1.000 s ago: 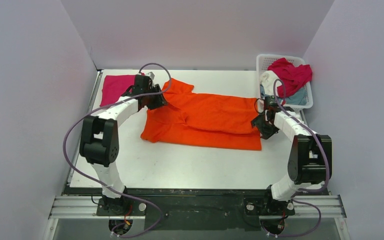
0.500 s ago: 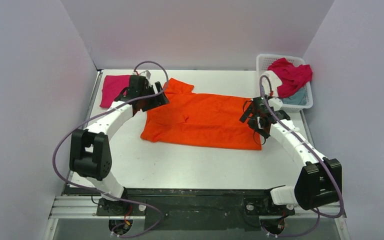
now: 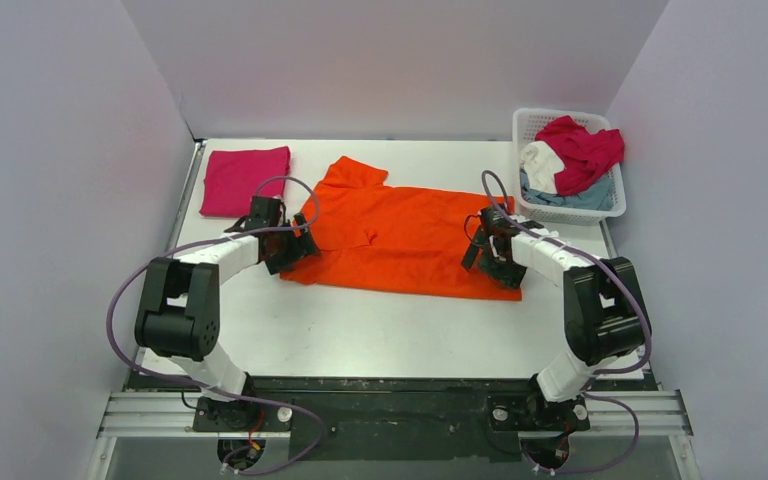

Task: Fold and stack the t-shirts
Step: Fold the flattened tshirt in 1/3 of the way

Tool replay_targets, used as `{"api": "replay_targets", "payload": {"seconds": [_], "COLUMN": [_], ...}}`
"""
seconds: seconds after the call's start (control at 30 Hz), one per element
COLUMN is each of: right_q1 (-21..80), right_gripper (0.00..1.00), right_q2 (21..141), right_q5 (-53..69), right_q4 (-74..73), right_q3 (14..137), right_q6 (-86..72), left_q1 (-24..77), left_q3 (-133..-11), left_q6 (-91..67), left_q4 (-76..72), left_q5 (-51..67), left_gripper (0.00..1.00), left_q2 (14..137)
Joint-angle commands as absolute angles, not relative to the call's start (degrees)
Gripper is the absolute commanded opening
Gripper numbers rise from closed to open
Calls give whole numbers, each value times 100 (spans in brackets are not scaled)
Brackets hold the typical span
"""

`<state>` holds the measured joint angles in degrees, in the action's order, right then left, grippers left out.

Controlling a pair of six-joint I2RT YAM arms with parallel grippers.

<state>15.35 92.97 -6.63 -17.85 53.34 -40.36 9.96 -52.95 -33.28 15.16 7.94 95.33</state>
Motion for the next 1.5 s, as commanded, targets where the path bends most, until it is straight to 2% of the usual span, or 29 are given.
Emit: {"api": "replay_targets", "payload": {"seconds": [0.0, 0.17, 0.37, 0.6, 0.77, 1.13, 1.47], "right_q1": [1441, 1309, 1301, 1429, 1558, 1995, 2293], "right_gripper": [85, 85, 84, 84, 84, 84, 84], "right_q2": [9406, 9253, 8874, 8022, 7262, 6009, 5341], "right_q5": [-854, -784, -299, -46, 293, 168, 20], "right_q4": [-1848, -1779, -1784, -2091, -2289, -2940, -3421], "right_q3": [5102, 4628, 4194, 3491, 2970, 2136, 1883], "right_q6": [-4101, -4129, -4038, -4117, -4368, -5142, -5588], "left_q1": [751, 584, 656, 1180, 1221, 1258, 1316], "left_q3": [-5114, -4579, -3765, -3040, -2813, -2631, -2676], "left_q6": [-3289, -3414, -4351, -5243, -5528, -5519, -5908], "left_q4": [1439, 1520, 2040, 3199, 3460, 3558, 4417], "left_q5": [608, 494, 254, -724, -850, -621, -958], "left_gripper": [92, 92, 93, 94, 95, 95, 95], "left_q2": [9613, 9268, 8328, 6763, 6128, 5708, 5070]}}
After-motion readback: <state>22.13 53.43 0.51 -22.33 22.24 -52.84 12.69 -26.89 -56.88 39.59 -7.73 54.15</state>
